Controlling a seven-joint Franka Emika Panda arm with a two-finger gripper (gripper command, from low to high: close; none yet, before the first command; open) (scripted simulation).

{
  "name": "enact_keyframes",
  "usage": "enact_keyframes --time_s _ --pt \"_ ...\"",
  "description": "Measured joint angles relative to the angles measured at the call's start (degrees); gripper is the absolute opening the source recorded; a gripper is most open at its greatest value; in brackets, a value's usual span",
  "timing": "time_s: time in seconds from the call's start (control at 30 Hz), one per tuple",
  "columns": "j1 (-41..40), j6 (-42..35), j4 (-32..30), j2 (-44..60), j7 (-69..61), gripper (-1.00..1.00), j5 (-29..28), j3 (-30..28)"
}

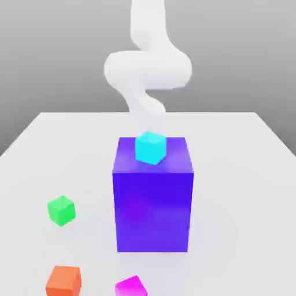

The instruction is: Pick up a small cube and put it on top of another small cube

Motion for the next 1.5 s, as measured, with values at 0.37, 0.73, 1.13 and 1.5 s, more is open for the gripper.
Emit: enact_keyframes --time_s 0.37,0.73,1.13,1.5 --pt "10.26 3.73 0.00 23.64 -19.98 0.00 14.81 -10.65" --pt "12.10 8.98 -0.44 45.21 -34.95 0.00 22.65 -12.03" --pt "13.36 20.39 -2.20 61.34 -38.27 0.00 12.81 -15.02" --pt "9.90 25.93 -0.41 69.31 -41.28 -1.00 15.98 -10.78"
